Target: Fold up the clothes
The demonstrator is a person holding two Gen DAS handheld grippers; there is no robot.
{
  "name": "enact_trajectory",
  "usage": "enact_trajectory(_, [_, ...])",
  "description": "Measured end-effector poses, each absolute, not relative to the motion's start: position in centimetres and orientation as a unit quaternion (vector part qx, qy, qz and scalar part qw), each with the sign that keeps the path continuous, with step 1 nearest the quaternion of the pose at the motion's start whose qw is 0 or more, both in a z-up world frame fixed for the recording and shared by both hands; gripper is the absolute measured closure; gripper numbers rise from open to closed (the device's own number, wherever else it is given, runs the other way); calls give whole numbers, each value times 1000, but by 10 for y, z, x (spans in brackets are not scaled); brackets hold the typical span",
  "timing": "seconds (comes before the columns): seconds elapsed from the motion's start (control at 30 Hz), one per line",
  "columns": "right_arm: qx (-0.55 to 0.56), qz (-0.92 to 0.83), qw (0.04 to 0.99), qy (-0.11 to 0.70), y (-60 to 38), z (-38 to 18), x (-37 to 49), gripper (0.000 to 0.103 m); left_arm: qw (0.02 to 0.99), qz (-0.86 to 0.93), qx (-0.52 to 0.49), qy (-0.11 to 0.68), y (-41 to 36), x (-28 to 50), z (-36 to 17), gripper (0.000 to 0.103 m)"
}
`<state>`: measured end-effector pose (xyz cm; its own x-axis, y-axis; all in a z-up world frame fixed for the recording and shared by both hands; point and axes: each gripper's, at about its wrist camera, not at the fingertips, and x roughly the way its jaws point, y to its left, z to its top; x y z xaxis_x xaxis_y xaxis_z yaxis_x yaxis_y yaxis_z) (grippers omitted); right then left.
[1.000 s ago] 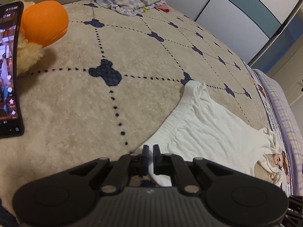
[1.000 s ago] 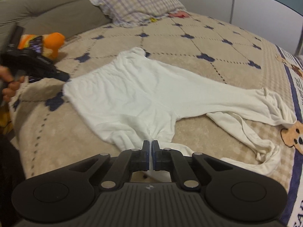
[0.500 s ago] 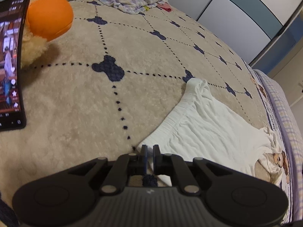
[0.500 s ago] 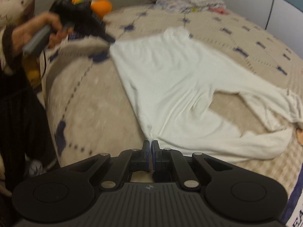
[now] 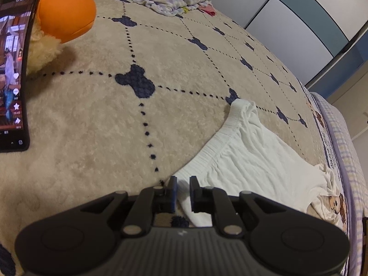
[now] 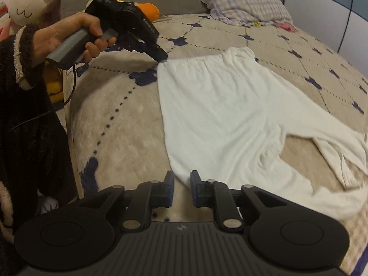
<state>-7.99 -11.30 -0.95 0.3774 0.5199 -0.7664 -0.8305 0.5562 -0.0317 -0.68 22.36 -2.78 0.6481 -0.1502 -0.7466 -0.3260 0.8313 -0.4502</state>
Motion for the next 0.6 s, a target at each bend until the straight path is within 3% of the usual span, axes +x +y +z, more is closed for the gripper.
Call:
enact_trajectory(0.17, [-250, 420, 792, 366, -90, -22, -80, 86, 861, 47, -287, 417, 222, -6, -28, 82])
enact_trajectory(0.23, [-250, 425, 787, 372, -87, -23, -77, 101, 862, 46, -287, 416, 222, -6, -28, 82])
enact_trajectory(0.43, [-207, 459, 770, 392, -92, -8, -70, 100, 858, 45, -296, 417, 226, -5, -30, 81])
enact_trajectory(0.6, [-145, 447, 787, 399, -98, 7, -53, 93, 852, 41, -315, 417, 230, -3, -36, 74])
